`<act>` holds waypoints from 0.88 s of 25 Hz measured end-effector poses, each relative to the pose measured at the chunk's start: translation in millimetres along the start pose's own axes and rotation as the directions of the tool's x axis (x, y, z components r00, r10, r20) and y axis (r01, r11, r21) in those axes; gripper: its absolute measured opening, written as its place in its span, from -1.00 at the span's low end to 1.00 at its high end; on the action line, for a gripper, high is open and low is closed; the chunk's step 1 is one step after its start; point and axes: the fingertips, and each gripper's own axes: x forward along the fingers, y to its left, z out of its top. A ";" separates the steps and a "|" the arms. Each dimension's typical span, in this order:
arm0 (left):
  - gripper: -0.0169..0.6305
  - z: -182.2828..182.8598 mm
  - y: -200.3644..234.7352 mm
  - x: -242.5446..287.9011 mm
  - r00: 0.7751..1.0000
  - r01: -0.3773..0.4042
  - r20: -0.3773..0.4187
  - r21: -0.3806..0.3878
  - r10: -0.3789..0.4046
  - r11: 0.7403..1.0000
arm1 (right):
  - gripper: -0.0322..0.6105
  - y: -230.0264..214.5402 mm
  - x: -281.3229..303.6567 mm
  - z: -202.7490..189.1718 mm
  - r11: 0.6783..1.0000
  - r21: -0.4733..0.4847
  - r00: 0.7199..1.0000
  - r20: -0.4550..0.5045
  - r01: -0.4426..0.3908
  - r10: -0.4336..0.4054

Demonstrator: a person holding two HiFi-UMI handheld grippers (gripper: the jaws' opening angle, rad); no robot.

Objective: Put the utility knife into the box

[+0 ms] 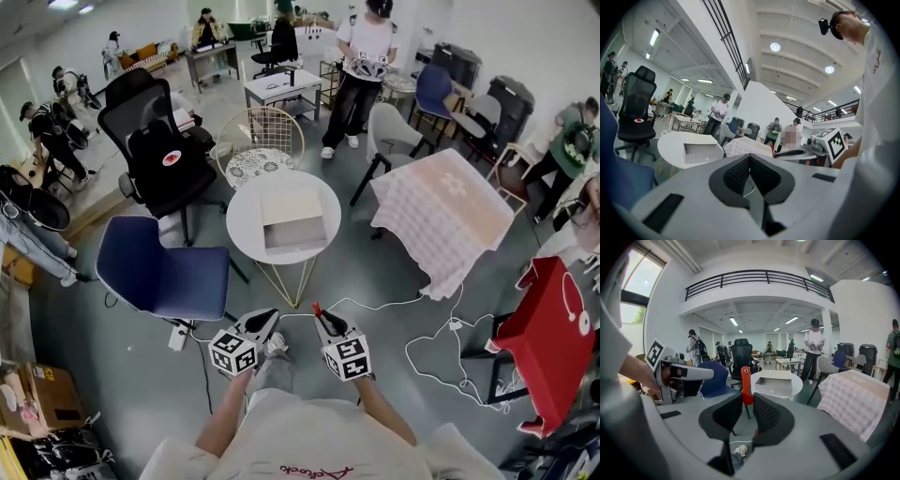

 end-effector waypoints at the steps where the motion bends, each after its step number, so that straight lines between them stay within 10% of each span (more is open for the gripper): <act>1: -0.91 1.2 6.5 4.2 1.000 0.001 -0.002 -0.004 -0.001 1.000 | -0.65 -2.8 7.4 1.8 1.000 0.002 1.000 -0.004 -0.001 0.001; 22: -0.91 84.7 168.1 87.8 0.998 0.028 -0.049 -0.065 -0.031 0.997 | -0.65 -67.6 171.9 94.0 0.999 0.049 0.997 -0.071 0.022 -0.019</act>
